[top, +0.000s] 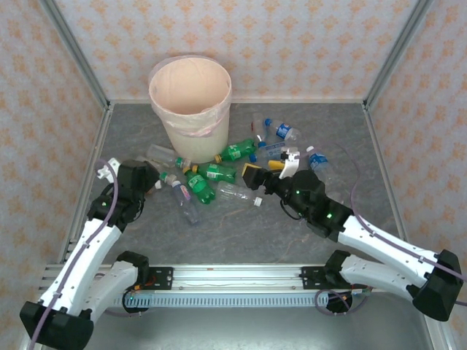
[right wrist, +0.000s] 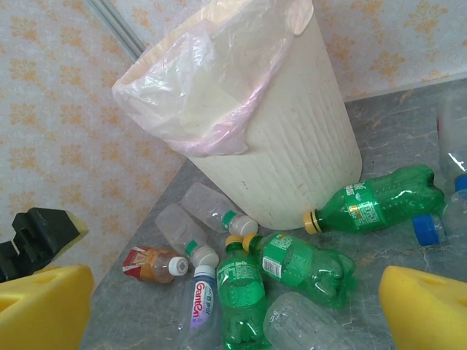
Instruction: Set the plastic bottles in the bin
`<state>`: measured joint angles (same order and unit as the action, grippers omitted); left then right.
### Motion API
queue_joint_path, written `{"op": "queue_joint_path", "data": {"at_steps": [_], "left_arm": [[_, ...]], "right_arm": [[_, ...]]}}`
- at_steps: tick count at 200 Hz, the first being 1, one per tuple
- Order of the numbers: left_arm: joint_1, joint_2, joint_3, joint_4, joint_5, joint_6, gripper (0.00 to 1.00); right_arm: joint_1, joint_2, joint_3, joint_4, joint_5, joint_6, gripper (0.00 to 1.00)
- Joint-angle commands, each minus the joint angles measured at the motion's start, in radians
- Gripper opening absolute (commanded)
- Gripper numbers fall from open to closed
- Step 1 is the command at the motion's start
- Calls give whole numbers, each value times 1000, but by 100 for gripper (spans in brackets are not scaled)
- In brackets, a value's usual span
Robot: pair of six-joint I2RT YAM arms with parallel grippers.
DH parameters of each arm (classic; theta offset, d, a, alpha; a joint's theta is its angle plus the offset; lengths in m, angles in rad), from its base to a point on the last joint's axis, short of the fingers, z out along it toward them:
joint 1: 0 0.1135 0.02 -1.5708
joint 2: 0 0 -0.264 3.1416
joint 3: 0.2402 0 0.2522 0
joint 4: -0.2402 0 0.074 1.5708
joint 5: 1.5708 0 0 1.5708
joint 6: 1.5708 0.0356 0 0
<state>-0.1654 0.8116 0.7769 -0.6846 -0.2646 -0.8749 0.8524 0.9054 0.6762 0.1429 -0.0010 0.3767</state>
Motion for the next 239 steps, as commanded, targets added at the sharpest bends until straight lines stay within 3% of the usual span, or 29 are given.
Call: {"op": "queue_joint_path", "data": {"at_steps": [1,54,76,118,239], "left_arm": [[106,21,-12,-10,71,-33,99],[357,130,-118,140,259,-144,99],[432,189,-180,228,345,-202,94],[451,284,-139,273,306,-203,93],[500,490,-95,435,399,-262,91]], "right_arm": [[7,-44,-9,20,-7,-10,100],[7,-65,-22,9,-27,-7,100],[7,-77,-33,8,-32,-6,100],[7,-91,-41,-5,-23,-20,100],[7,-45,-22,-8,-12,-32,100]]}}
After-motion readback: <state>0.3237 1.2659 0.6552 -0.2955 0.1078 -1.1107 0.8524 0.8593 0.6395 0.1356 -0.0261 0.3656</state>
